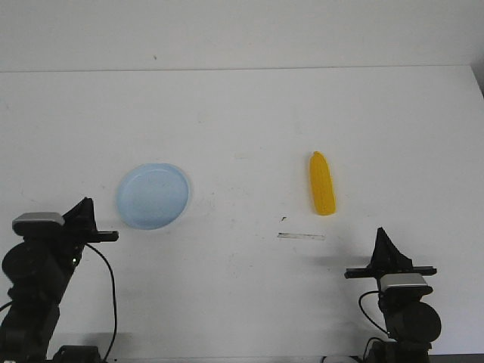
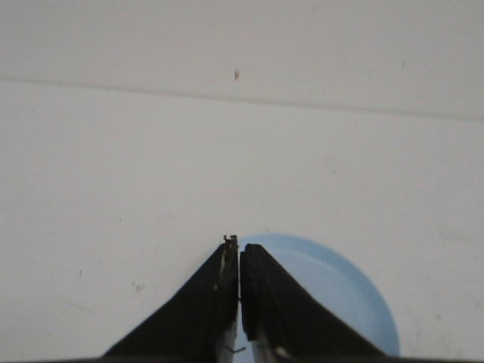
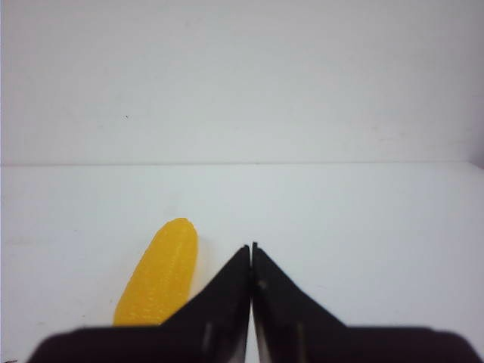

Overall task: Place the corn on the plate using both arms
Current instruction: 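Reach the left gripper forward to the edge of the blue plate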

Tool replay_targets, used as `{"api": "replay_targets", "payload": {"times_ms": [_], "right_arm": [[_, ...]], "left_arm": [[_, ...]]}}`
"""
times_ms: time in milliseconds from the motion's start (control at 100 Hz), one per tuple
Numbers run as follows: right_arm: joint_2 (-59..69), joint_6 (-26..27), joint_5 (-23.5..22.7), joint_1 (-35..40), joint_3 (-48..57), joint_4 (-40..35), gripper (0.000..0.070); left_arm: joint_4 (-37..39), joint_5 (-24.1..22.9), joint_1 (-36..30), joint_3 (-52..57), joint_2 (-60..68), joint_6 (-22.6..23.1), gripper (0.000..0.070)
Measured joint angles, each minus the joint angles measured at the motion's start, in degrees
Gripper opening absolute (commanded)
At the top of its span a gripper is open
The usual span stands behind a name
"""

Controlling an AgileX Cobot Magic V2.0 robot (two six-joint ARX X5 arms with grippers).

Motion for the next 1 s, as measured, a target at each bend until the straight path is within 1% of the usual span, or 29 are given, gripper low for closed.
{"api": "replay_targets", "payload": {"times_ms": [40, 150, 430, 510, 650, 750, 900, 950, 1000], "right_arm": [[0.00, 0.00, 0.00, 0.00, 0.00, 0.00, 0.0004], [0.00, 0.00, 0.00, 0.00, 0.00, 0.00, 0.0004], [0.00, 0.00, 0.00, 0.00, 0.00, 0.00, 0.0004], [0.00, 0.00, 0.00, 0.00, 0.00, 0.00, 0.0004], [0.00, 0.00, 0.00, 0.00, 0.00, 0.00, 0.0004], [0.00, 0.00, 0.00, 0.00, 0.02, 0.00, 0.0004], [0.00, 0.00, 0.00, 0.00, 0.00, 0.00, 0.0004], [0.00, 0.00, 0.00, 0.00, 0.00, 0.00, 0.0004], [0.00, 0.00, 0.00, 0.00, 0.00, 0.00, 0.0004]], "left_arm": [[-0.79, 0.00, 0.00, 0.72, 2.43, 1.18, 0.0001], [-2.99, 0.07, 0.00, 1.51, 7.91, 2.69, 0.0001], [-4.70, 0.50, 0.13, 2.51, 15.76, 3.13, 0.0001], [-7.45, 0.59, 0.94, 5.44, 19.12, 3.13, 0.0001], [-10.75, 0.52, 2.03, 13.62, 26.27, 3.08, 0.0001], [-13.84, 0.61, 2.19, 19.45, 31.58, 1.73, 0.0001], [-18.53, 0.90, 3.74, 26.58, 40.06, -2.45, 0.0001], [-21.11, 2.58, 4.50, 28.76, 42.88, -3.39, 0.0001], [-23.63, 5.46, 5.46, 30.73, 45.53, -3.74, 0.0001]]}}
